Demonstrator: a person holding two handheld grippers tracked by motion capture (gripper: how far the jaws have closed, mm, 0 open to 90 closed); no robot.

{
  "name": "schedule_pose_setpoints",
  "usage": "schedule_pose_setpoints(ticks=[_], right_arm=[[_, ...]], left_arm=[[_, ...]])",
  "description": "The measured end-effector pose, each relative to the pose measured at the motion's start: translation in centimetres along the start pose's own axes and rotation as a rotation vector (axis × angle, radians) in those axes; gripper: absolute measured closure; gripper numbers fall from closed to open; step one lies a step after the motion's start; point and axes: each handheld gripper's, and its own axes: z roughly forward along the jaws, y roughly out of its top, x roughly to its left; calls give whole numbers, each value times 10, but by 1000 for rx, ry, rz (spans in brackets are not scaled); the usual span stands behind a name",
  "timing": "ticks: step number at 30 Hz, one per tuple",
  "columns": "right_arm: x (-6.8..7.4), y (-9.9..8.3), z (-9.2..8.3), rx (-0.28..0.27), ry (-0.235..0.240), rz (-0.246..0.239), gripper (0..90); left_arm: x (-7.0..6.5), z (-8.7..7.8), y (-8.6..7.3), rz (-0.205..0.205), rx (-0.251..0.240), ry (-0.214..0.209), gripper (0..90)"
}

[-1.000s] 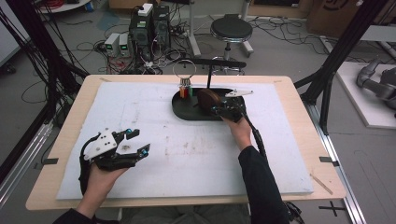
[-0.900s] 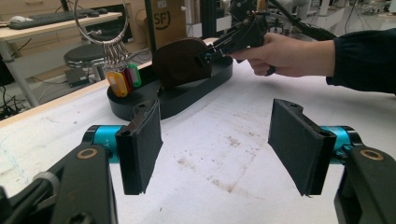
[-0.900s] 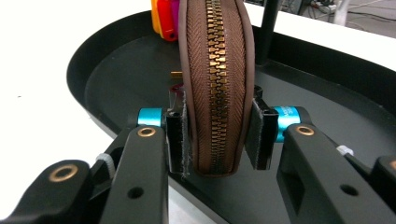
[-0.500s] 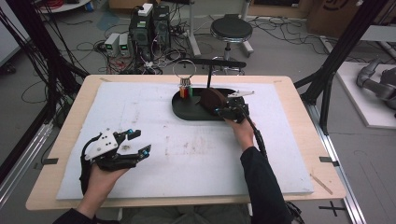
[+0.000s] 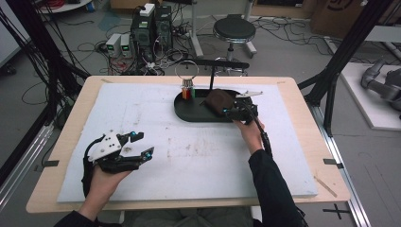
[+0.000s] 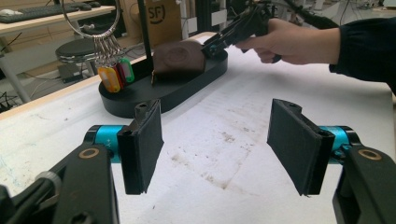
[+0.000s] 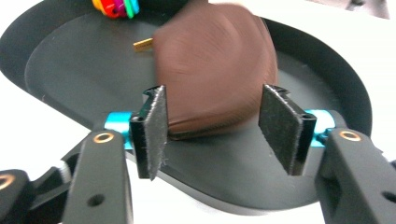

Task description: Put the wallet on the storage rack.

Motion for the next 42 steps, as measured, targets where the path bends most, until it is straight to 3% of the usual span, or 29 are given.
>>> schedule_pose_setpoints(ticks=[3,8,12,17,22,28,33,38,42], right_arm=[[0,2,-11,-18,-5,-5,402],[-3,7,-38,-63,26,-36,387],[-11,8,-67,-96,71,-36,362],[-19,3,-104,-135,94,-56,331],[-24,-5,-141,-169,97,-83,312],[-33,-29,-177,-262,103,-39,266],[-39,-54,-191,-303,93,-14,244],[-50,-73,-189,-306,105,34,219],[-55,-81,-187,-303,106,40,219]], left_arm=[[3,1,1,-19,6,0,349],[9,2,5,-42,12,18,320],[21,4,10,-71,38,16,271],[35,7,20,-103,30,5,247],[41,12,33,-56,54,33,242],[50,16,40,-39,49,46,242],[57,17,33,-38,37,58,242],[60,18,24,-40,29,57,240],[60,16,21,-42,30,65,240]])
